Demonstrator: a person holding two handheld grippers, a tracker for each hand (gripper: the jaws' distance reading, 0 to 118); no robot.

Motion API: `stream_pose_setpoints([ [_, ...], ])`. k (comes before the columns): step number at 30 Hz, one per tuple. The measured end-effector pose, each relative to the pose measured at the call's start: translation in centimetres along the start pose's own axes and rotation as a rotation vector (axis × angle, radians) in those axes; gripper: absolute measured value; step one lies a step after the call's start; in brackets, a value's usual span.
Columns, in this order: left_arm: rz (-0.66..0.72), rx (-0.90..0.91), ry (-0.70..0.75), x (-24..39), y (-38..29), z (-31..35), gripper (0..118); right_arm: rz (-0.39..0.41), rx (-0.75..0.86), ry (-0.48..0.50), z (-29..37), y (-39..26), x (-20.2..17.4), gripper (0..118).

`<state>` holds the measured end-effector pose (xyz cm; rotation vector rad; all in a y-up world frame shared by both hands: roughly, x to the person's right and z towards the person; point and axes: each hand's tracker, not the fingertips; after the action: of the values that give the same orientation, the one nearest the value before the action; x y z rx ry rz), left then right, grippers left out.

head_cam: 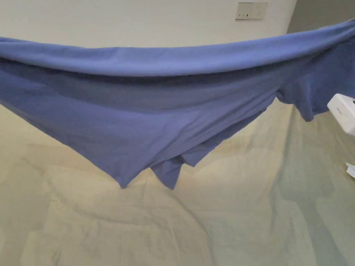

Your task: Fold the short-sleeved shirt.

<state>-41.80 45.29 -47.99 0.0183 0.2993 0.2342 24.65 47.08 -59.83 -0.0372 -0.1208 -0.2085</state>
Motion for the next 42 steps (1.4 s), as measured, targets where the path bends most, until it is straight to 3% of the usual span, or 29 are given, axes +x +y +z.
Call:
stream_pose_setpoints([
  [6, -0.004, -0.020, -0.010, 2.2, 0.3, -3.4, 2, 0.022, -0.010, 0.016, -5.9, 1.6, -0.5, 4],
  [10, -0.031, -0.048, -0.018, 2.6, -0.5, -4.2, 2, 0.056, -0.045, 0.001, -4.6, 0.5, -0.7, 4],
  [16, -0.028, -0.126, -0.002, 2.0, -2.2, -4.6, 2, 0.014, -0.103, 0.010, -2.1, -2.1, -0.2, 4],
  [18, -0.030, -0.145, -0.010, 1.4, -2.7, -4.0, 2, 0.030, -0.103, 0.018, -1.0, -2.7, 0.1, 4],
  [19, -0.015, -0.152, -0.016, 1.2, -3.0, -3.4, 2, 0.081, -0.114, 0.017, -0.2, -2.9, -0.4, 4],
  [20, -0.014, -0.163, -0.023, 1.0, -3.2, -2.9, 2, 0.068, -0.131, 0.028, 0.6, -3.2, -0.1, 4],
  [22, -0.035, -0.176, -0.039, 0.2, -3.7, -1.4, 2, 0.046, -0.164, 0.101, 2.5, -3.8, 0.7, 4],
  [25, -0.069, -0.179, -0.041, -0.8, -4.4, 2.3, 2, 0.036, -0.173, 0.126, 5.5, -4.8, 1.8, 4],
  [31, -0.053, -0.203, -0.088, -3.2, -5.7, 11.8, 2, 0.129, -0.245, 0.184, 13.5, -7.1, 4.0, 4],
  [34, -0.141, -0.247, -0.086, -3.7, -6.8, 16.6, 2, 0.128, -0.321, 0.175, 17.9, -9.1, 6.0, 4],
  [39, -0.141, -0.366, -0.028, -5.8, -10.1, 23.7, 2, 0.110, -0.495, 0.107, 25.8, -13.8, 8.9, 4],
  [42, -0.091, -0.463, 0.046, -7.7, -13.2, 26.8, 2, 0.177, -0.604, 0.077, 29.9, -17.7, 9.5, 4],
])
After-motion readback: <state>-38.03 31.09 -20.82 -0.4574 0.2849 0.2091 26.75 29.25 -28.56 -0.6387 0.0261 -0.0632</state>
